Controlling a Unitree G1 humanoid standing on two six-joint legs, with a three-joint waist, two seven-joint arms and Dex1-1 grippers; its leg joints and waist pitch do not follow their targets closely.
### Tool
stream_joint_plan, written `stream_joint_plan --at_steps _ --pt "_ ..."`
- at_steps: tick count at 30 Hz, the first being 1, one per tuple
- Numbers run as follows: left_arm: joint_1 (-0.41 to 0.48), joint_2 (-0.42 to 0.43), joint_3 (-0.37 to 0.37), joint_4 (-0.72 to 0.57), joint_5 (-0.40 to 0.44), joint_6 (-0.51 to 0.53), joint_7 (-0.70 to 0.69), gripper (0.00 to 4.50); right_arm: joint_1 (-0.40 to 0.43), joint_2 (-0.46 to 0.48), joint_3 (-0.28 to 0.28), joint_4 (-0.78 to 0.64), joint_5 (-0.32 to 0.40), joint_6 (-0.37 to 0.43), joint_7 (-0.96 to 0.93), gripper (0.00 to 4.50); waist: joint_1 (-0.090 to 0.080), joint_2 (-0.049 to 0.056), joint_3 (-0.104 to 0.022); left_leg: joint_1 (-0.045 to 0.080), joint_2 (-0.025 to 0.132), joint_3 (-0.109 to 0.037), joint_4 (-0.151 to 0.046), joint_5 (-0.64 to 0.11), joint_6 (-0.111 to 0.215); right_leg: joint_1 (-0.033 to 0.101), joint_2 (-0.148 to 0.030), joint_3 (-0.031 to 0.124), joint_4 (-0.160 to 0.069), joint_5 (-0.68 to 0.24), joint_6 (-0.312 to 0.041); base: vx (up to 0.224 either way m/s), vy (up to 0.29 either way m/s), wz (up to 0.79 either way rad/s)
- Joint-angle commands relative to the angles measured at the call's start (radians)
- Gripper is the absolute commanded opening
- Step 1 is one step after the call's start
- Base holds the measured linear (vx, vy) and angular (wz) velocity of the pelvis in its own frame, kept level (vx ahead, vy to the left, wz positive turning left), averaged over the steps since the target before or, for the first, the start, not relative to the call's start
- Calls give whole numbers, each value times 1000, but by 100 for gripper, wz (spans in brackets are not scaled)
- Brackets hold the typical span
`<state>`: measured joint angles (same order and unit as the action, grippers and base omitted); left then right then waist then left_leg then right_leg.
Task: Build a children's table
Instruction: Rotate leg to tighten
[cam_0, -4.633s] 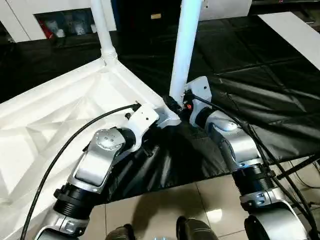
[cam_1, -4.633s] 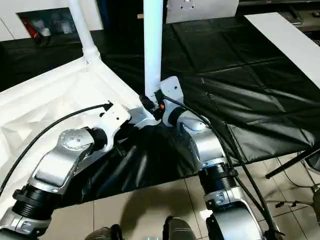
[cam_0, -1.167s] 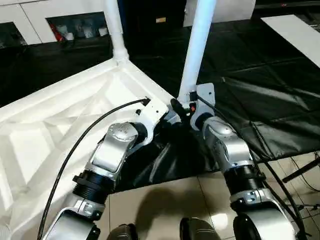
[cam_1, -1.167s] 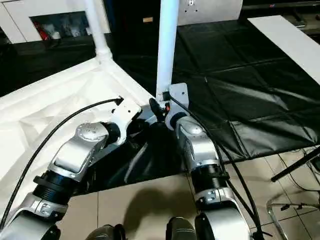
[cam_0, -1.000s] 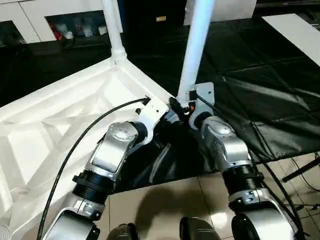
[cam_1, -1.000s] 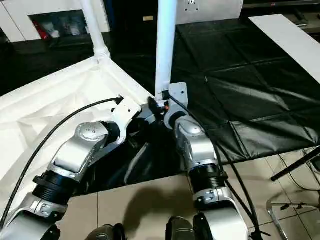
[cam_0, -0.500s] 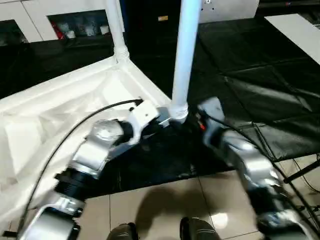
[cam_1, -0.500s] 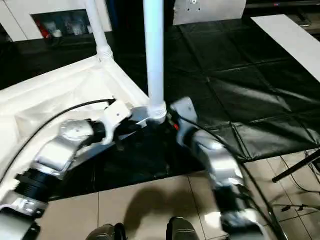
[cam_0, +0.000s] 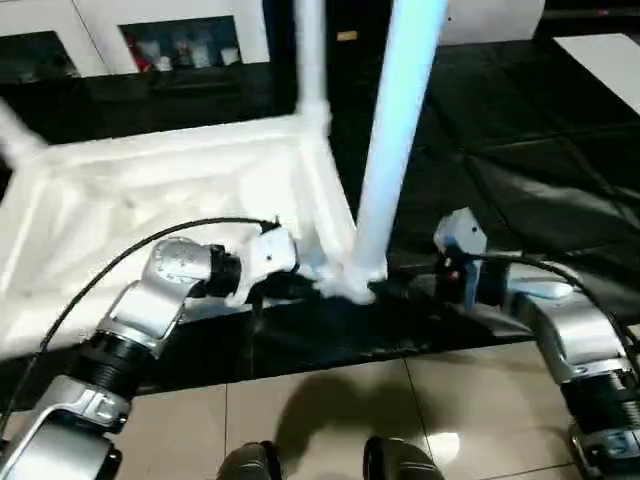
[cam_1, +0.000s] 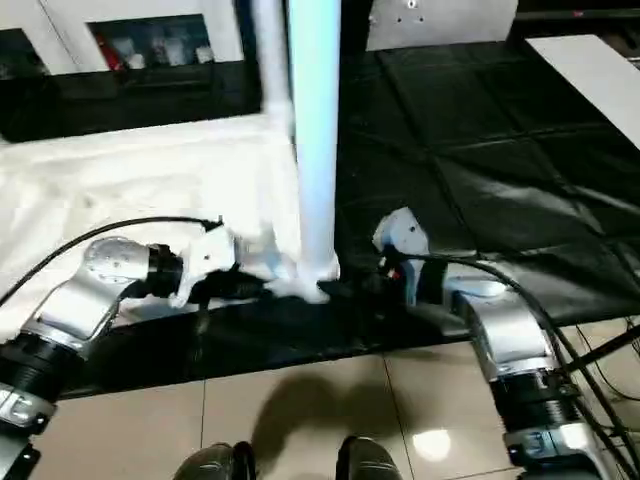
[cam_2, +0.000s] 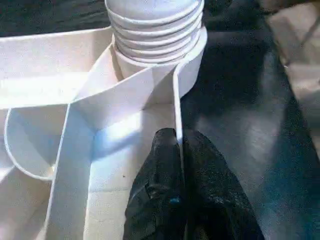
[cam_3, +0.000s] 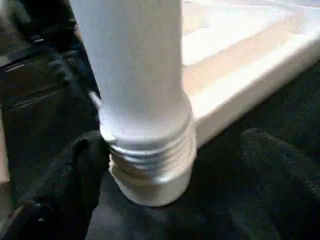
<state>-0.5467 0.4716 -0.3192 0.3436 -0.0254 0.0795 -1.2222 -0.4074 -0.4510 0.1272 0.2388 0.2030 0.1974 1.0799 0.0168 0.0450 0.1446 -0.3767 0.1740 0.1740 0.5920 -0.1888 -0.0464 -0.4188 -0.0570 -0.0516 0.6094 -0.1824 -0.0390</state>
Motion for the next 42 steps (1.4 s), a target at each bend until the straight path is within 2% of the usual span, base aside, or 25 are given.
stream_joint_plan --at_steps 1,2,6,7,9,15,16,18,20,22,23,32,35,36,37,38,39,40,41,42 --pt "-11 -2 -59 -20 -16 -43 -97 0 -25 -19 33 -6 0 -13 59 448 -2 -8 -80 9 52 -12 -60 -94 138 66 -80 52 -68 -114 -272 0 0 0" --pt "-15 0 -64 -19 -15 -46 -108 0 -27 -24 46 -9 3 -11 86 448 -2 -12 -80 9 53 -12 -61 -94 139 67 -80 52 -68 -118 -272 0 0 0" --pt "-35 -1 -74 3 -9 -74 -123 0 -37 -32 89 -8 10 -14 160 448 10 -13 -82 12 55 -10 -59 -82 145 64 -81 54 -67 -118 -272 0 0 0" --pt "-37 -1 -74 5 -9 -77 -125 0 -39 -31 91 -5 8 -15 161 448 13 -14 -83 11 55 -10 -58 -75 147 63 -80 54 -66 -115 -271 0 0 0" --pt "-41 -1 -75 10 -10 -84 -136 0 -52 -25 95 13 10 -7 177 420 14 -18 -84 11 54 -10 -59 -73 144 64 -80 53 -65 -117 -269 0 0 0" --pt "-44 -1 -77 23 -4 -99 -155 0 -70 -27 107 29 21 4 214 368 14 -19 -85 9 53 -9 -57 -70 141 65 -81 53 -65 -129 -261 0 0 0" --pt "-45 0 -78 27 -5 -103 -158 0 -71 -30 110 29 23 2 224 368 14 -18 -86 9 53 -10 -57 -61 143 65 -81 53 -64 -118 -261 0 0 0" --pt "-46 1 -80 33 -7 -108 -161 0 -71 -33 111 30 23 1 234 338 14 -16 -88 8 54 -11 -55 -45 153 65 -80 52 -60 -88 -268 0 0 0" --pt "-46 1 -80 34 -8 -110 -162 0 -71 -33 111 30 24 1 237 321 14 -18 -88 7 53 -10 -55 -46 156 65 -79 51 -60 -83 -270 0 0 0" --pt "-47 2 -80 40 -7 -114 -165 0 -69 -35 111 28 24 2 245 315 15 -16 -87 7 53 -10 -55 -54 154 65 -80 51 -62 -102 -267 0 0 0" --pt "-48 3 -81 44 -6 -117 -167 0 -68 -36 112 27 23 2 252 296 15 -17 -86 7 53 -10 -55 -57 151 65 -81 51 -63 -109 -266 0 0 0" --pt "-36 -3 -70 34 -12 -85 -141 0 -46 -14 111 -4 55 47 236 282 16 -19 -89 7 54 -10 -54 -39 159 65 -80 49 -60 -92 -269 0 0 0" --pt "-34 -37 -43 11 -10 -3 -47 0 -33 44 108 -15 27 87 110 280 11 -15 -87 7 56 -10 -55 -45 147 63 -81 50 -60 -106 -270 0 0 0" --pt "-33 -55 -30 -2 -10 37 1 0 -29 75 105 -16 8 103 41 280 7 -15 -80 6 52 -12 -59 -83 119 62 -81 48 -71 -177 -260 0 0 0" --pt "-35 -84 -10 -17 -8 90 70 0 -27 126 96 -11 -11 120 -55 280 5 -14 -80 10 51 -12 -59 -98 102 61 -81 48 -73 -206 -253 0 0 0" --pt "-37 -112 6 -29 -3 130 132 0 -30 180 81 -1 -23 136 -148 280 1 -18 -75 9 48 -14 -63 -130 81 62 -81 47 -81 -277 -232 0 0 0" --pt "-37 -112 6 -29 -3 130 132 0 -30 180 81 -1 -23 136 -148 280 -6 -16 -73 9 47 -14 -65 -142 61 59 -80 48 -84 -316 -216 0 0 0" --pt "-38 -137 18 -37 -1 162 180 0 -35 225 67 9 -29 149 -219 280 -8 -15 -74 12 46 -16 -65 -152 56 60 -81 47 -87 -332 -208 0 0 0" --pt "-38 -137 18 -37 -1 162 180 0 -35 225 67 9 -29 149 -219 280 -18 -16 -74 8 46 -17 -66 -155 51 60 -80 49 -85 -328 -205 0 0 0" --pt "-44 -190 42 -50 8 221 279 0 -52 304 51 33 -51 163 -346 280 -24 -12 -71 6 46 -17 -68 -152 49 60 -79 49 -83 -312 -201 0 0 0"
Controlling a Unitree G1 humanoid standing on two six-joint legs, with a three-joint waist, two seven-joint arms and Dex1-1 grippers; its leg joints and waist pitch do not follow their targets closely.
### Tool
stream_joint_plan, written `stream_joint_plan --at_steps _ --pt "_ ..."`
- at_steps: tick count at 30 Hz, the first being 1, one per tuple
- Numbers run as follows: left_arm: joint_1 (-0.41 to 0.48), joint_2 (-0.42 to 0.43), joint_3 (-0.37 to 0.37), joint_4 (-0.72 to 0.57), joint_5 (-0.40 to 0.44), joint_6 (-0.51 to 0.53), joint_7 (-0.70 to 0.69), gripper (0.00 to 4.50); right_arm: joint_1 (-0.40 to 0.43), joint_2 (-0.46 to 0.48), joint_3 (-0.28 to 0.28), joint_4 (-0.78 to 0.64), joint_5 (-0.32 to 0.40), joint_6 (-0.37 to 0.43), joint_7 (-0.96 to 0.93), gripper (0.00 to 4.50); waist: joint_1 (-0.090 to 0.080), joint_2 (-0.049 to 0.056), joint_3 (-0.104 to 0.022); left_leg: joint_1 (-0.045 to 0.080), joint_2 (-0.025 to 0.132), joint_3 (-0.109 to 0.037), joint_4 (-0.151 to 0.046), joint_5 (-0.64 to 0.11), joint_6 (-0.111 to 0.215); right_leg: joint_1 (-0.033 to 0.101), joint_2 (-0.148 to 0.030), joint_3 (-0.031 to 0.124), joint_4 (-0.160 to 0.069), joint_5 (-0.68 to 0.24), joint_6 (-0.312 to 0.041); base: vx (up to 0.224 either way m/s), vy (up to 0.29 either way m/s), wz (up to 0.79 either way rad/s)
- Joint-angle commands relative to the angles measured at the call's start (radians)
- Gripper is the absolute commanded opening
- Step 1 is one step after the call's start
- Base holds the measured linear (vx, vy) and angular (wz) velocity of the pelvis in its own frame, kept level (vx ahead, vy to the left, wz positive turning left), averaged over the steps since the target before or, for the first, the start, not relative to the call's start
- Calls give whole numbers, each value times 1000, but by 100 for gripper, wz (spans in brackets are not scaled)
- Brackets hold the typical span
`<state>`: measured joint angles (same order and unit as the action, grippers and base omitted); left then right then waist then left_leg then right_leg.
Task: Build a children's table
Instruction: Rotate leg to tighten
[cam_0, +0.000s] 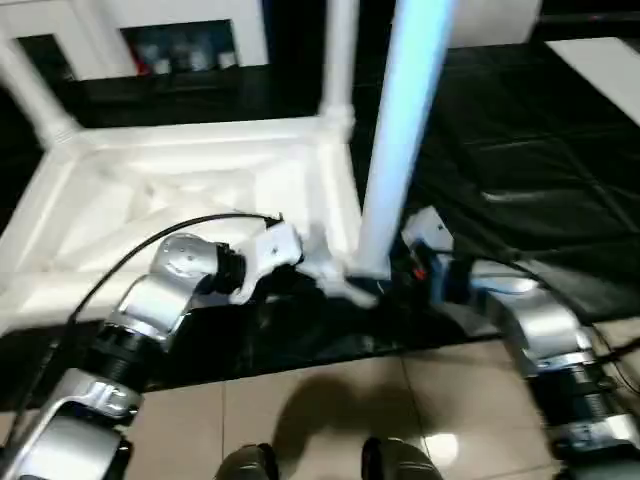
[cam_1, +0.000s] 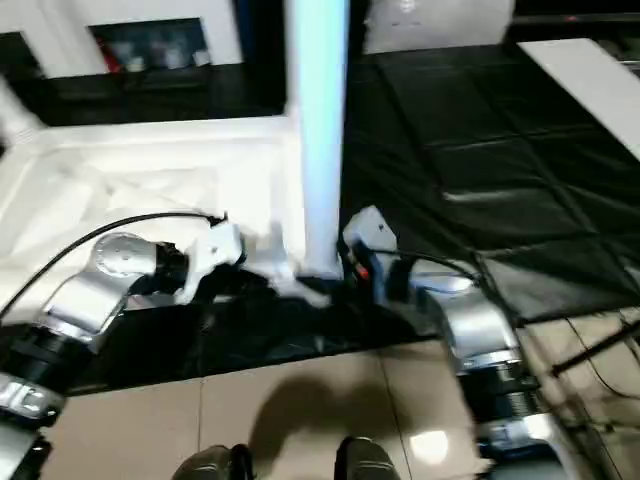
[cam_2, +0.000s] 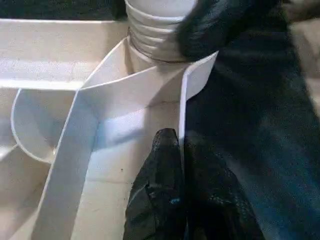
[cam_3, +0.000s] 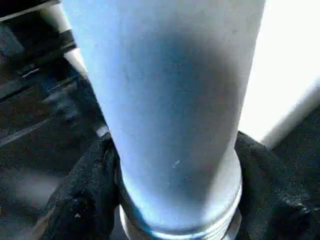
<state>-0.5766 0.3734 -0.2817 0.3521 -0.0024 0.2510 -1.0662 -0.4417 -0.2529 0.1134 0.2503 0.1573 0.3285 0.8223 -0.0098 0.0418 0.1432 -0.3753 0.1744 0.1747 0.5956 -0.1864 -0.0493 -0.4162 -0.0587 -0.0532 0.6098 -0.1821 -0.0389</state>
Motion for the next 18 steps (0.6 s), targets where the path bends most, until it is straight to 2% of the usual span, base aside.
stream_joint_plan --at_steps 1,2,3,4,5,6,7,9,12,14,16,17,18 --pt "-16 -106 11 -63 -13 66 150 0 -23 127 62 29 -12 33 -121 279 -4 -9 -70 5 46 -16 -70 -151 50 54 -76 53 -83 -294 -209 0 0 0" --pt "-18 -127 19 -70 -9 89 186 0 -31 154 59 39 -23 34 -163 279 -7 -10 -70 5 44 -18 -70 -148 51 55 -77 51 -84 -289 -212 0 0 0" --pt "-35 -181 55 -65 17 141 316 0 -62 218 34 86 -40 47 -288 279 -18 -11 -70 2 41 -17 -68 -139 55 58 -76 51 -84 -281 -212 0 0 0" --pt "-35 -181 55 -65 17 141 316 0 -62 218 34 86 -40 47 -288 279 -21 -10 -68 5 40 -16 -68 -146 57 52 -75 52 -89 -294 -212 0 0 0" --pt "-44 -205 71 -59 33 157 379 0 -76 241 23 108 -48 55 -341 279 -22 -13 -71 4 36 -17 -65 -145 60 58 -75 51 -88 -303 -207 0 0 0" --pt "-51 -234 86 -64 48 178 442 0 -89 266 11 136 -61 55 -397 279 -24 -16 -70 2 36 -16 -66 -141 65 57 -75 52 -90 -298 -206 0 0 0" --pt "-52 -239 88 -65 51 182 453 0 -91 271 9 141 -64 54 -407 279 -25 -13 -69 4 37 -15 -64 -139 72 55 -74 52 -91 -291 -207 0 0 0" --pt "-55 -264 96 -76 65 196 498 0 -97 291 1 161 -76 44 -447 335 -22 -14 -73 0 36 -14 -64 -108 94 60 -72 52 -86 -232 -211 0 0 0" --pt "-48 -275 86 -98 80 215 510 0 -93 321 -23 167 -84 31 -484 352 -22 -13 -78 -4 37 -14 -62 -62 126 65 -72 52 -75 -129 -233 0 0 0" --pt "-45 -267 77 -100 89 208 500 0 -91 327 -30 164 -85 30 -489 373 -23 -11 -77 -6 37 -15 -63 -51 141 65 -72 49 -74 -105 -241 0 0 0" --pt "-43 -256 72 -101 93 203 488 0 -89 327 -37 160 -83 29 -488 384 -26 -10 -75 -6 39 -16 -63 -55 149 64 -74 48 -75 -110 -246 0 0 0" --pt "-42 -244 66 -99 95 196 475 0 -88 318 -41 158 -82 22 -487 405 -29 -4 -72 -5 40 -17 -64 -68 148 62 -74 47 -77 -127 -248 0 0 0" --pt "-42 -239 65 -99 95 194 470 0 -86 313 -43 157 -81 20 -486 405 -31 -3 -72 -5 41 -17 -65 -84 143 62 -74 46 -79 -143 -246 0 0 0"
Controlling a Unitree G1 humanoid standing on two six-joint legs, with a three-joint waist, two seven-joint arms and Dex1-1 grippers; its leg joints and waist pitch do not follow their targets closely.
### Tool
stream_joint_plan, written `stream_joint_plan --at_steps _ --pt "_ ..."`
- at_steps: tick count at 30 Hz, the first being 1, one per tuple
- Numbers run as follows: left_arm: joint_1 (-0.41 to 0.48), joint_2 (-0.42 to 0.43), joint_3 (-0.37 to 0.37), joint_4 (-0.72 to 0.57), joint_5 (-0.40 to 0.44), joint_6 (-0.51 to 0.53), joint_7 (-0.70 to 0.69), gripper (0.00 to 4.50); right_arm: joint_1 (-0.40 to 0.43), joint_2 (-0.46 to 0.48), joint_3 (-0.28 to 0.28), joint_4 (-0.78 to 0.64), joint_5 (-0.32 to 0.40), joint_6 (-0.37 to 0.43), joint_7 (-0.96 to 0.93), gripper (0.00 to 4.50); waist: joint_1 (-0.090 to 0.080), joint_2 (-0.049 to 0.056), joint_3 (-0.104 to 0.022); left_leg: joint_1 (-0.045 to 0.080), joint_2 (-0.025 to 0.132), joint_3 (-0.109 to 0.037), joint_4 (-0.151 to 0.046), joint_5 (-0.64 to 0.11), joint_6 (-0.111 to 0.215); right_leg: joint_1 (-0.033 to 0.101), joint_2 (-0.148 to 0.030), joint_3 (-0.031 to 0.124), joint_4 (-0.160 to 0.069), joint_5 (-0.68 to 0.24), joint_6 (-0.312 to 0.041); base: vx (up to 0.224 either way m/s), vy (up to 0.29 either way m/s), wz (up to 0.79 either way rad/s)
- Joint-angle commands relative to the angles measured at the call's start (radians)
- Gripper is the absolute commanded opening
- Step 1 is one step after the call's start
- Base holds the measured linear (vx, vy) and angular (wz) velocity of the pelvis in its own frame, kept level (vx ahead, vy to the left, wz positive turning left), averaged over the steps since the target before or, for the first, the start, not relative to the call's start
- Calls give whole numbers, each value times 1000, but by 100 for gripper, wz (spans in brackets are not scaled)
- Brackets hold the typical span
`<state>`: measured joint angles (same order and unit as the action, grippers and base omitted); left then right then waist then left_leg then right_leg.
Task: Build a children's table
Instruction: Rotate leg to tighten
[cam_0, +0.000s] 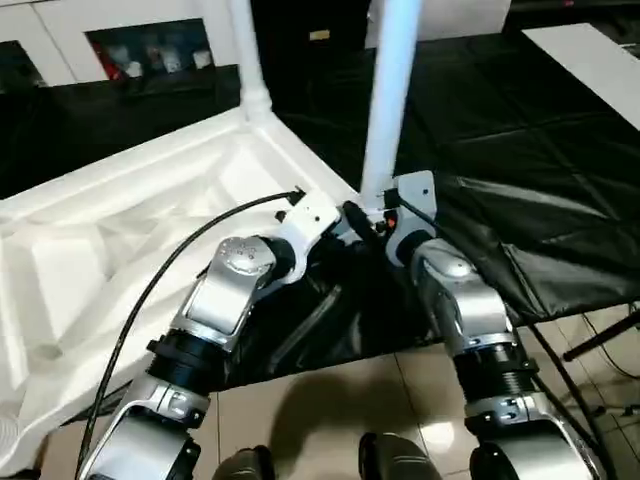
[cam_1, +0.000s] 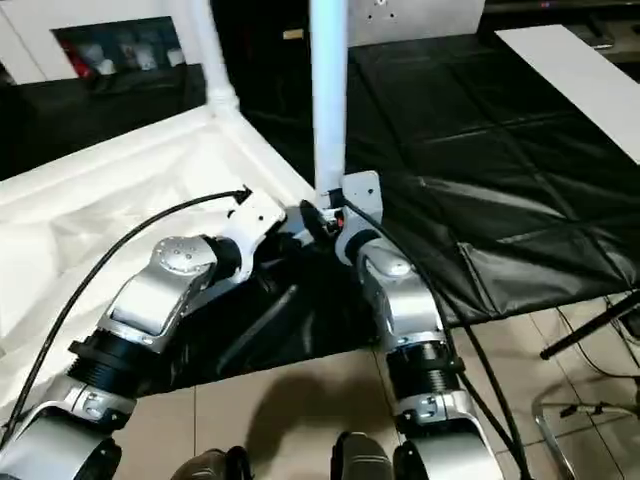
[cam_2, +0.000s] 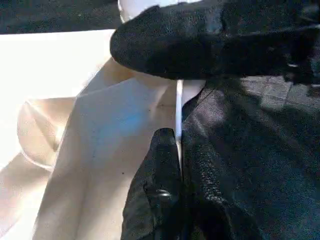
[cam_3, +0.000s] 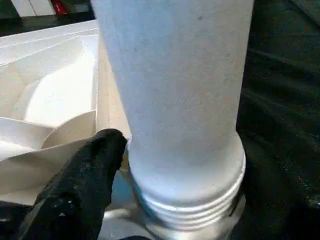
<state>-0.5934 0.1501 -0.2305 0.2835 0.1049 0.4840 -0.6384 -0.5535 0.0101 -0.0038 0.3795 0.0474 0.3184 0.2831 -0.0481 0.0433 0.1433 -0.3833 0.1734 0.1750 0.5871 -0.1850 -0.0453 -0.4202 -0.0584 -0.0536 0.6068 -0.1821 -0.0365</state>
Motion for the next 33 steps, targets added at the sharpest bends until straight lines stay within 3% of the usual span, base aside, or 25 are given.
stream_joint_plan --at_steps 1,4,8,15,19,24,25,28,33 --pt "-25 -10 11 -29 -12 -41 36 0 27 45 72 26 30 27 55 412 6 -6 -71 3 42 -17 -57 -94 136 66 -75 47 -78 -152 -247 0 0 0" --pt "-18 22 -2 -26 -22 -63 -16 0 60 -9 62 -36 54 19 105 441 6 -6 -71 3 42 -18 -58 -107 128 69 -76 48 -79 -159 -240 0 0 0" --pt "-9 54 -14 -10 -28 -120 -76 0 100 -68 50 -99 70 27 183 441 8 -7 -77 1 43 -18 -53 -59 158 73 -76 49 -69 -56 -260 0 0 0" --pt "-15 136 -22 62 -58 -222 -220 0 171 -263 73 -215 120 3 446 441 12 -6 -69 3 44 -19 -56 -113 149 71 -77 44 -81 -167 -237 0 0 0" --pt "-16 189 -45 76 -77 -292 -348 0 167 -342 73 -205 129 -45 562 441 15 -4 -71 3 46 -20 -55 -92 157 70 -76 45 -77 -128 -248 0 0 0" --pt "-9 228 -73 73 -102 -347 -474 0 149 -387 82 -186 137 -78 635 441 35 1 -76 11 53 -18 -54 -48 181 65 -79 46 -66 -47 -277 0 0 0" --pt "-1 264 -104 67 -120 -388 -583 0 137 -429 107 -179 149 -91 721 441 40 -2 -77 13 56 -17 -54 -37 184 64 -79 45 -63 -28 -286 0 0 0" --pt "0 289 -128 64 -137 -398 -665 0 122 -461 134 -173 157 -89 796 441 57 -1 -78 16 60 -16 -54 -30 192 64 -79 45 -56 -3 -296 0 0 0" --pt "-12 301 -146 81 -133 -429 -717 0 111 -487 182 -174 155 -89 899 441 73 -6 -79 15 61 -14 -54 -38 181 65 -83 46 -58 -36 -293 0 0 0"
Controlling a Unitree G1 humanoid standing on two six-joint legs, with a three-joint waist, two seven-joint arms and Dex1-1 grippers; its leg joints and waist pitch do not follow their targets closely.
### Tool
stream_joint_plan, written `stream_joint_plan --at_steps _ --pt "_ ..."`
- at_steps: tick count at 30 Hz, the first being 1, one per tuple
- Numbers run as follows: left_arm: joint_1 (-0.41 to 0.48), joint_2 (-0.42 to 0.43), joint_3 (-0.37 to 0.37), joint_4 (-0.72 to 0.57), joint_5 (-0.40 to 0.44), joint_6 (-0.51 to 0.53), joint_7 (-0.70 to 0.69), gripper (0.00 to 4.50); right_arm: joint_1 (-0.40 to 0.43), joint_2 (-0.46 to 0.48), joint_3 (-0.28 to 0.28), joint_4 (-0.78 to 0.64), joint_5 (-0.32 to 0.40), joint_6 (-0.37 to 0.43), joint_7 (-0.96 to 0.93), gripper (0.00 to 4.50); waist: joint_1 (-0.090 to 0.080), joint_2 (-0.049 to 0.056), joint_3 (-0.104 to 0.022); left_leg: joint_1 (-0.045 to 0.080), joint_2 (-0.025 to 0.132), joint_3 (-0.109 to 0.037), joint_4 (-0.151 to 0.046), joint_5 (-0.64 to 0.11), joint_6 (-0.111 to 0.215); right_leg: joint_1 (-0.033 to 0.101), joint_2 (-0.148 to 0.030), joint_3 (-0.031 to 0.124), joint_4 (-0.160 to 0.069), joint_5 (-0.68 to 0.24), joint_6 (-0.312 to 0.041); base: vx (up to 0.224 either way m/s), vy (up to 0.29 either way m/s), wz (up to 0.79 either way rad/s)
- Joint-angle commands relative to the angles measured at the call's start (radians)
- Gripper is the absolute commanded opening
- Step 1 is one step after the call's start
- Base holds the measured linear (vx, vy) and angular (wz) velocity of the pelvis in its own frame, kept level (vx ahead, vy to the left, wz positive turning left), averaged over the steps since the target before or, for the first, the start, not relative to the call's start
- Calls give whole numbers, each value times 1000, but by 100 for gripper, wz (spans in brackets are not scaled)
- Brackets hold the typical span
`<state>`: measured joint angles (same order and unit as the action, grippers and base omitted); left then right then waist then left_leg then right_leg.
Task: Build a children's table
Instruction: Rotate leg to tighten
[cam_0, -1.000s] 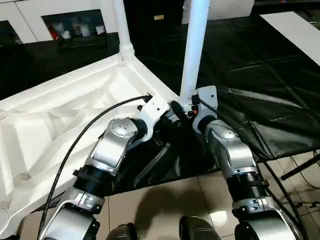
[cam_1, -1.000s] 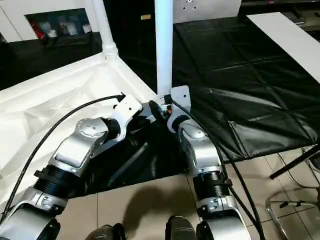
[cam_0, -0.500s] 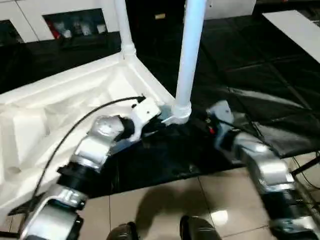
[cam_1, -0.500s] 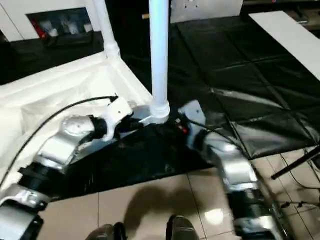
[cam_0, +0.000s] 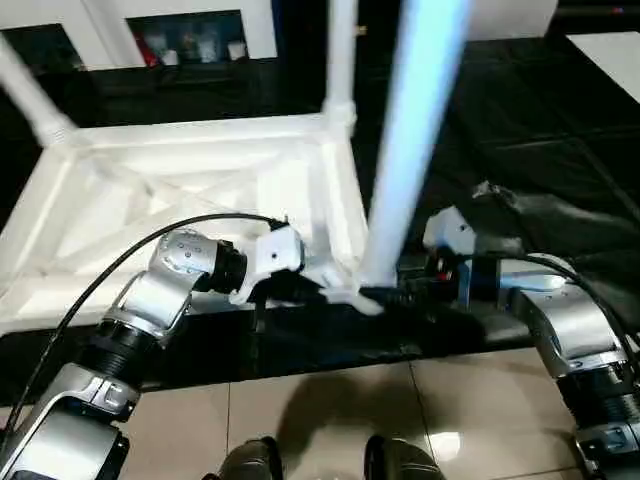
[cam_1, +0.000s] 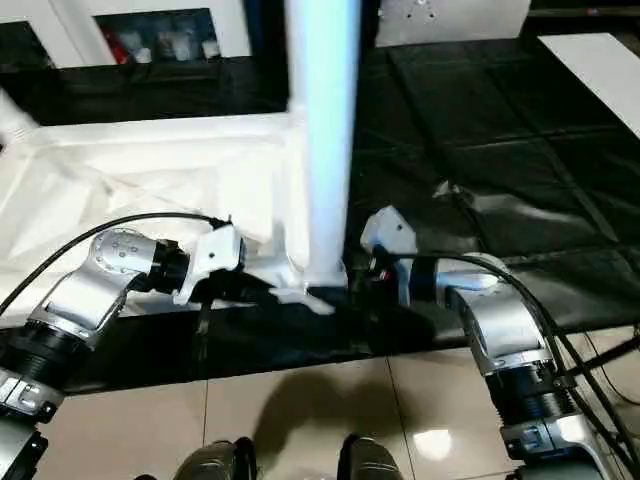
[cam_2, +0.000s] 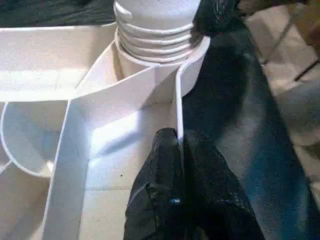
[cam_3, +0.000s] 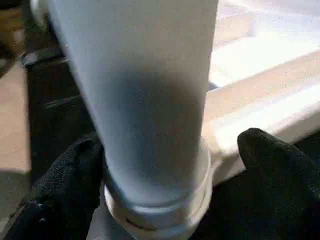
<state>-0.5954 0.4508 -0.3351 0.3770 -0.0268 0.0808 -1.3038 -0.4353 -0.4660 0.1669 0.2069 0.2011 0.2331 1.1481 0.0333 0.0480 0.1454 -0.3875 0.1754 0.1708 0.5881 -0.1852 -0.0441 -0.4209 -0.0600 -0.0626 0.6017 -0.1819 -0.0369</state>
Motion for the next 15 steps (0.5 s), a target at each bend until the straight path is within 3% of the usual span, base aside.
stream_joint_plan --at_steps 1,9,15 --pt "-13 3 -45 -8 -1 -35 -61 0 -8 -14 21 -4 9 5 61 441 -7 -10 -81 20 59 -10 -55 -40 178 66 -82 55 -52 -37 -293 0 0 0" --pt "-27 9 -48 14 -4 -64 -94 0 -41 -20 46 23 43 24 138 373 -4 -14 -80 17 57 -10 -56 -51 162 66 -82 55 -55 -75 -281 0 0 0" --pt "-26 14 -45 18 -2 -70 -95 0 -51 -21 58 31 42 32 169 322 -4 -17 -81 15 56 -10 -54 -27 177 67 -82 54 -51 -46 -284 0 0 0"
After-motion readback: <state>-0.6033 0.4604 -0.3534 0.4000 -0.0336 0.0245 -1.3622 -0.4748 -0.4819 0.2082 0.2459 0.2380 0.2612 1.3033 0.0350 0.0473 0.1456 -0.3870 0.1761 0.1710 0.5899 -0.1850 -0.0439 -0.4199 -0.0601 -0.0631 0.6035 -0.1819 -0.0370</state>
